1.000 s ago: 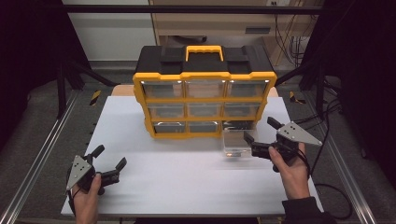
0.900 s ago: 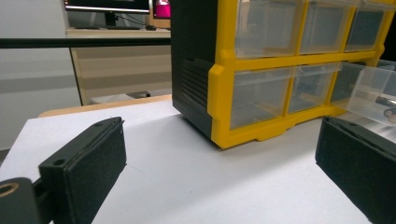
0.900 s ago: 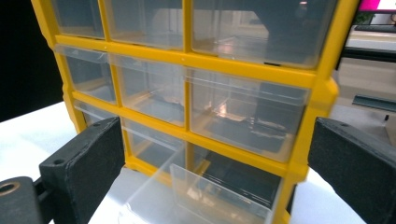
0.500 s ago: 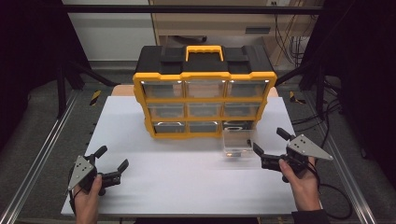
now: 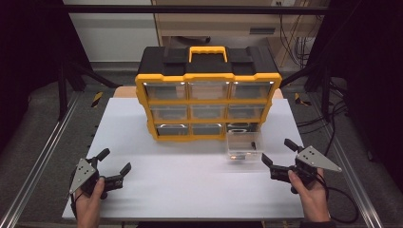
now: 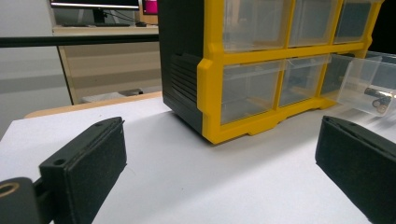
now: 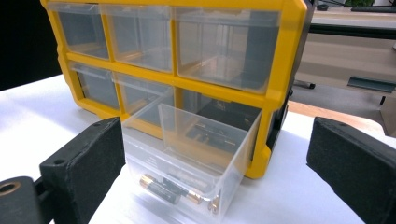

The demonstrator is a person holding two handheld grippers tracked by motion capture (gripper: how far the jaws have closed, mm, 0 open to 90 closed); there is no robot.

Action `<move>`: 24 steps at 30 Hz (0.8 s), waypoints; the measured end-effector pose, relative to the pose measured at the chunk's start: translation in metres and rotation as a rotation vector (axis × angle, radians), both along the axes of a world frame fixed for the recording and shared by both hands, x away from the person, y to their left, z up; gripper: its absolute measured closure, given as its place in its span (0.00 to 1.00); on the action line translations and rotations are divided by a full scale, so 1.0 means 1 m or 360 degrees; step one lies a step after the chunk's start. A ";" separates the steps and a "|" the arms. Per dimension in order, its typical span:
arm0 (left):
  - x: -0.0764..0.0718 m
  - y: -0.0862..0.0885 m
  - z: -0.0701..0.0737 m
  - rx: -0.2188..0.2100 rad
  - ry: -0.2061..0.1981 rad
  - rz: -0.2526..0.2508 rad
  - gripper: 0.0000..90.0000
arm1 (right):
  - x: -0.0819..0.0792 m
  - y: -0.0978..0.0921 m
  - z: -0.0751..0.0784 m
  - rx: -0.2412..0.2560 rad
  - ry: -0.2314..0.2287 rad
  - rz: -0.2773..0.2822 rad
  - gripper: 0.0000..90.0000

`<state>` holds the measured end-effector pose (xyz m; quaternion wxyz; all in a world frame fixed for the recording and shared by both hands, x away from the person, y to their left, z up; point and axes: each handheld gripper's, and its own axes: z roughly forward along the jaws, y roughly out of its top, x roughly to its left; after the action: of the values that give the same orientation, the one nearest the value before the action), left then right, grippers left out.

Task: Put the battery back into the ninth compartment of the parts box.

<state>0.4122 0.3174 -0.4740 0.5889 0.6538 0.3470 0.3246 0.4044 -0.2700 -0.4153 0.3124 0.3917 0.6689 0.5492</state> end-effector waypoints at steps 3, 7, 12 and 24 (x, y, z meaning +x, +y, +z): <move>0.000 -0.001 0.000 0.0009 -0.0001 -0.0011 0.02 | -0.001 -0.002 -0.008 0.0018 0.0010 0.0008 0.06; 0.000 -0.002 0.000 0.0017 -0.0001 -0.0021 0.02 | -0.001 -0.004 -0.015 0.0026 0.0015 0.0014 0.06; 0.002 -0.004 -0.001 0.0008 0.0008 -0.0039 0.02 | 0.000 -0.005 -0.024 0.0055 0.0022 0.0045 0.06; 0.003 -0.005 -0.003 0.0003 0.0019 -0.0039 0.01 | 0.003 0.003 -0.052 0.0054 0.0043 0.0113 0.08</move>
<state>0.4147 0.3124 -0.4770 0.5902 0.6604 0.3422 0.3138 0.4075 -0.2671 -0.4669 0.2770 0.3804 0.6771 0.5658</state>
